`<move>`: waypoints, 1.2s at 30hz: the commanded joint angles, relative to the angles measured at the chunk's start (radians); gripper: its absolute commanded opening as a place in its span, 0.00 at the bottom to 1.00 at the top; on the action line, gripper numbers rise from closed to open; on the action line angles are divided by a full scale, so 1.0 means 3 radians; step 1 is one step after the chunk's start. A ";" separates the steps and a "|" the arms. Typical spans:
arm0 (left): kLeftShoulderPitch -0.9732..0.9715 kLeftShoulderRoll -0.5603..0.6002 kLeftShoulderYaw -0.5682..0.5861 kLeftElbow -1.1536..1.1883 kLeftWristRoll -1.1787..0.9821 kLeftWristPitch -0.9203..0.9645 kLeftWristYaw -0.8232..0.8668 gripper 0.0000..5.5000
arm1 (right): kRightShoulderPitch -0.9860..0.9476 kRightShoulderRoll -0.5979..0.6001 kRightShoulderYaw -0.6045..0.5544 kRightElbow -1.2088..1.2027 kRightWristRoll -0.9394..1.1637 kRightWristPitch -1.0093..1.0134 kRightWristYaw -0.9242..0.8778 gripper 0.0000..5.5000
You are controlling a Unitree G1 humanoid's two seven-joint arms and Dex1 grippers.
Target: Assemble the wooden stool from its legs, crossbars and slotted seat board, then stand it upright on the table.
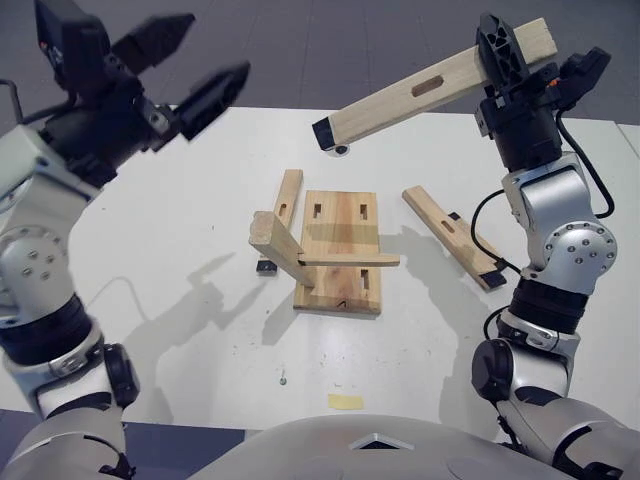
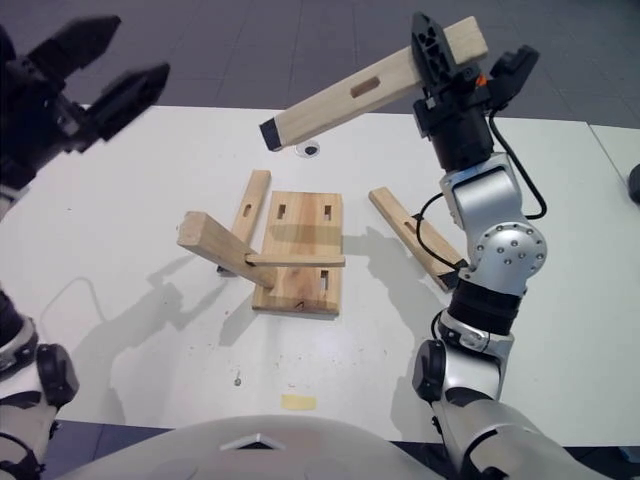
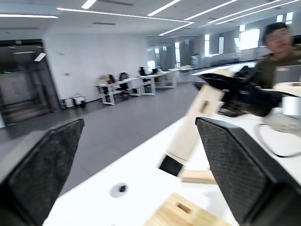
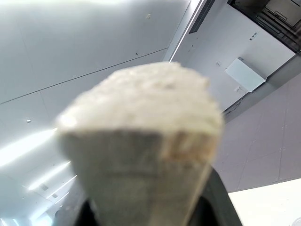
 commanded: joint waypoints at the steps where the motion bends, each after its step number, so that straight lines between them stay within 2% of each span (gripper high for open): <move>1: 0.0479 0.0434 0.0035 -0.0249 -0.0417 0.0261 -0.0521 0.95 | 0.0000 -0.0218 -0.0160 0.0171 -0.0091 -0.0005 0.0072 0.18; 2: 0.0554 0.0463 -0.0086 -0.0298 -0.0382 0.0221 -0.0598 0.98 | -0.0013 -0.0231 -0.0162 0.0202 -0.0109 0.0001 0.0092 0.18; 8: 0.0642 0.0569 -0.0980 -0.0368 0.0289 -0.0204 -0.0899 0.98 | -0.0033 -0.0197 -0.0089 0.0259 -0.0213 0.0041 0.0095 0.18; 11: 0.0666 0.0693 -0.1113 -0.0315 0.0502 -0.0371 -0.1063 0.89 | -0.0027 -0.0216 -0.0083 0.0316 -0.0269 0.0052 0.0070 0.18; 18: 0.0514 0.0729 -0.1042 -0.0345 0.0484 -0.0495 -0.1058 0.66 | 0.0029 -0.0178 -0.0113 0.0270 -0.0268 0.0060 0.0042 0.18; 27: 0.0422 0.0513 -0.1187 -0.0482 0.0396 -0.0428 -0.0615 0.39 | 0.0238 -0.0273 0.0001 0.0089 -0.0623 0.0032 0.0193 0.18; 31: 0.0538 0.0241 -0.1621 -0.0443 0.1018 -0.0666 -0.0141 0.37 | 0.0309 -0.0423 0.0186 -0.0015 -0.1211 -0.0130 0.0287 0.18; 36: 0.0491 -0.0322 -0.1990 -0.0363 0.1407 -0.0732 0.0620 0.37 | 0.0468 -0.0604 0.0378 -0.0246 -0.1766 -0.0259 0.0486 0.18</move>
